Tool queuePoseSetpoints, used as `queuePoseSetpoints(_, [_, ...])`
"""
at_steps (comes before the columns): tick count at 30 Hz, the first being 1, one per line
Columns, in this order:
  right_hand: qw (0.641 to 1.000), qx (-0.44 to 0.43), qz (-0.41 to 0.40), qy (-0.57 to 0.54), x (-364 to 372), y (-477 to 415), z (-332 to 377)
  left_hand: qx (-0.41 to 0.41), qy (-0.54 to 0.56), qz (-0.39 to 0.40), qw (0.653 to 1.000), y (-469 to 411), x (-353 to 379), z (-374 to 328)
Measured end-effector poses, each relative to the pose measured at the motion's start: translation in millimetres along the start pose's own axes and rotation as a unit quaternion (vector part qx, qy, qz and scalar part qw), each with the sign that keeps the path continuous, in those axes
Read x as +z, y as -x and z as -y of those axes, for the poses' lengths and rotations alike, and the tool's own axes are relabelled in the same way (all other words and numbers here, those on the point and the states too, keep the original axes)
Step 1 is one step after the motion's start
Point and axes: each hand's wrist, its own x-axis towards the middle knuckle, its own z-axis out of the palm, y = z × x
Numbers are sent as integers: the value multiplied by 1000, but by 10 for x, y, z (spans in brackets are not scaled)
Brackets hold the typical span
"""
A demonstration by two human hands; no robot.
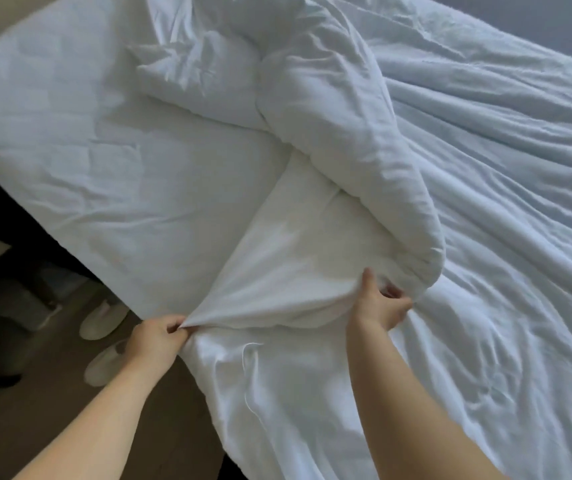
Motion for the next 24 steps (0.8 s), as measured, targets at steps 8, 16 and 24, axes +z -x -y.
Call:
queuePoseSetpoints(8, [978,-39,203,36,-353,-806,471,170,-61,24,983,53,211,-505])
queuePoseSetpoints(16, [891,-284,301,187,56,0,793,156,-177,235,943,-292,176,-491])
queuePoseSetpoints(24, [598,-549,390,434,1477,1716,349,129,294,34,946,-1158,-1522,-631])
